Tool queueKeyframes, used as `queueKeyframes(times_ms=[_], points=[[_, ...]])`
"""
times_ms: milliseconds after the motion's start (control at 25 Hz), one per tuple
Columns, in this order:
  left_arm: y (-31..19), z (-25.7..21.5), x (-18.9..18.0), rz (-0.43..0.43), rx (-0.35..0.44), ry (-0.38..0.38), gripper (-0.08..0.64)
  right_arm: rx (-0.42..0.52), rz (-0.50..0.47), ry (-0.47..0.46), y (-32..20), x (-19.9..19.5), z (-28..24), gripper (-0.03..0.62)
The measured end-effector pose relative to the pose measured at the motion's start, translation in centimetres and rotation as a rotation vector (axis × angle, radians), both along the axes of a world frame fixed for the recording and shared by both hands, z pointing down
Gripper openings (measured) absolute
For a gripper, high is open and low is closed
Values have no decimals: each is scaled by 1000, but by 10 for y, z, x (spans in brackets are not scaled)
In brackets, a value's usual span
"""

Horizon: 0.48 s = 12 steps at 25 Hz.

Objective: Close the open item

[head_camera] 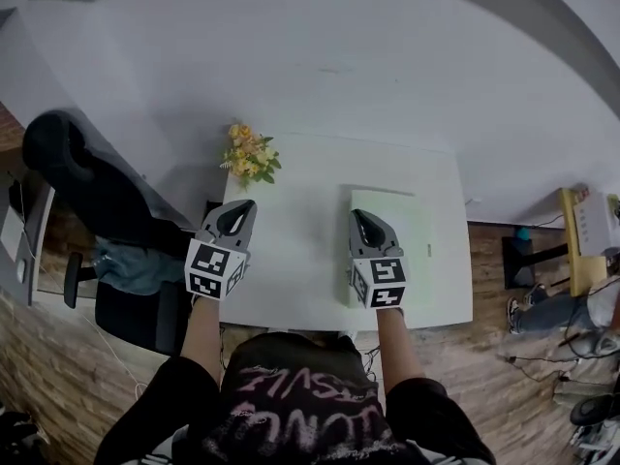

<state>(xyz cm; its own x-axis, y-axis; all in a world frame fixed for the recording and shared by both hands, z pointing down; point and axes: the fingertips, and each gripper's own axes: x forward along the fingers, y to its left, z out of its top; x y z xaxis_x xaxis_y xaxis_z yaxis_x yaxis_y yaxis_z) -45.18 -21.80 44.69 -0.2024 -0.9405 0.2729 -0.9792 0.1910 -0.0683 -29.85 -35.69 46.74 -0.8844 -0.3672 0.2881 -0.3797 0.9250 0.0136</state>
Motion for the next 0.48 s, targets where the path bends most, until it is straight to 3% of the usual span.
queueKeyframes(times_ms=[480], points=[[24,-37,-14,-124,83,-28,15,21,-44,-42,-2,-17,-25,26]])
